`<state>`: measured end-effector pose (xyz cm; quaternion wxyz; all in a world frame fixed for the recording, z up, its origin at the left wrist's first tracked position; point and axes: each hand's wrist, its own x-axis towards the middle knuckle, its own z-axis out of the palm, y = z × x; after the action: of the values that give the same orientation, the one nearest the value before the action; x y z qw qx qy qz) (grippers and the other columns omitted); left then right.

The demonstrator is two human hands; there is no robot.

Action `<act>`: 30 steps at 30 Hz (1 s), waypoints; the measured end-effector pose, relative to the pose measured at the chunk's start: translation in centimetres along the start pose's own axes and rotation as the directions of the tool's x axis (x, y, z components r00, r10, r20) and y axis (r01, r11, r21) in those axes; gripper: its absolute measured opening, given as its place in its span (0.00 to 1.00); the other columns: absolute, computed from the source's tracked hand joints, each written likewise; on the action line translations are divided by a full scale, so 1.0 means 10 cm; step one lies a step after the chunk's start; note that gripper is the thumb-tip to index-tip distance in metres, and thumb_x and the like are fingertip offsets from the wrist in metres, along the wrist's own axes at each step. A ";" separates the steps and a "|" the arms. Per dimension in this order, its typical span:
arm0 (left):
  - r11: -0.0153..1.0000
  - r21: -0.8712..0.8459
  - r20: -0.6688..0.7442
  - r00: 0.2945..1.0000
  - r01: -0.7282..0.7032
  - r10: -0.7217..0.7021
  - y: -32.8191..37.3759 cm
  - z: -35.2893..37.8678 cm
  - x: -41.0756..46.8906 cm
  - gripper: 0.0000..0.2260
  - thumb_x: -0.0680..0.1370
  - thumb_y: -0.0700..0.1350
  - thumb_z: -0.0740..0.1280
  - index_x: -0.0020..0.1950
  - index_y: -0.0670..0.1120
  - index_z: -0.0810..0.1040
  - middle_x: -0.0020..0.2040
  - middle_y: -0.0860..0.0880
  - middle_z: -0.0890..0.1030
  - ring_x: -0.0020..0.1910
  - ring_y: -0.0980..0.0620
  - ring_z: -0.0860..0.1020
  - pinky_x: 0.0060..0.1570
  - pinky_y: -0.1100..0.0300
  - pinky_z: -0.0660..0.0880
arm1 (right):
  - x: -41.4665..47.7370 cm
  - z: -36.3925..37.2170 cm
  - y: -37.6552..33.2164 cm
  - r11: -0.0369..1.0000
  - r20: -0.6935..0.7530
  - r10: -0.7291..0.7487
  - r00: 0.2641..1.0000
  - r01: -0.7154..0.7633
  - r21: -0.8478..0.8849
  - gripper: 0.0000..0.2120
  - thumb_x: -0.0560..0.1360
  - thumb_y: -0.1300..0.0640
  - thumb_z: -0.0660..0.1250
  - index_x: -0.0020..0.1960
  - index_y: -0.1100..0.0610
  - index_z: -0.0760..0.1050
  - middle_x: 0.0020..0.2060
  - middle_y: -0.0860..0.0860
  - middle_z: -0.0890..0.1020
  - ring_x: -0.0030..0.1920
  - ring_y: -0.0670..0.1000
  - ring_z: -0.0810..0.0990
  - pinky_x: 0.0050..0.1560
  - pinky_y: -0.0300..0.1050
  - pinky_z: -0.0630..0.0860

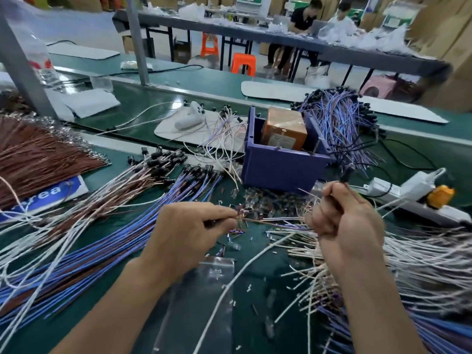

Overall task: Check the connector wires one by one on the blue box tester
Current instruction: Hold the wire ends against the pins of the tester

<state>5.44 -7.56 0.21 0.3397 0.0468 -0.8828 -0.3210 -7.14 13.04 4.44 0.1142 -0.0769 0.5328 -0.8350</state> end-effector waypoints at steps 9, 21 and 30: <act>0.946 -0.131 0.223 0.939 0.297 -0.263 0.04 -0.02 0.05 0.17 0.70 0.43 0.81 0.40 0.68 0.86 0.35 0.63 0.85 0.33 0.65 0.82 0.34 0.75 0.73 | -0.09 -0.35 -0.21 0.891 0.580 0.426 0.694 -0.210 -0.402 0.17 0.79 0.51 0.64 0.46 0.63 0.84 0.23 0.54 0.72 0.19 0.48 0.66 0.24 0.37 0.62; 0.906 -0.311 0.242 0.946 0.286 -0.216 0.20 0.08 0.01 0.10 0.66 0.43 0.83 0.42 0.57 0.89 0.38 0.57 0.87 0.37 0.59 0.85 0.38 0.64 0.80 | -0.28 0.09 0.29 0.675 0.482 0.329 0.812 0.154 -0.721 0.14 0.77 0.50 0.62 0.50 0.57 0.83 0.32 0.52 0.84 0.29 0.47 0.75 0.34 0.44 0.71; 0.773 -0.457 0.219 0.898 0.440 -0.382 0.07 -0.11 0.18 0.06 0.65 0.47 0.79 0.41 0.49 0.89 0.31 0.42 0.85 0.28 0.47 0.81 0.32 0.58 0.79 | -0.20 0.07 0.29 0.787 0.328 0.296 0.897 -0.034 -0.617 0.13 0.81 0.58 0.66 0.41 0.55 0.85 0.22 0.47 0.68 0.23 0.44 0.60 0.23 0.33 0.58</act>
<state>4.85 -8.10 2.24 0.2109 0.1316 -0.7566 -0.6047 -4.72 11.81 2.14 0.2668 -0.2332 0.7366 -0.5761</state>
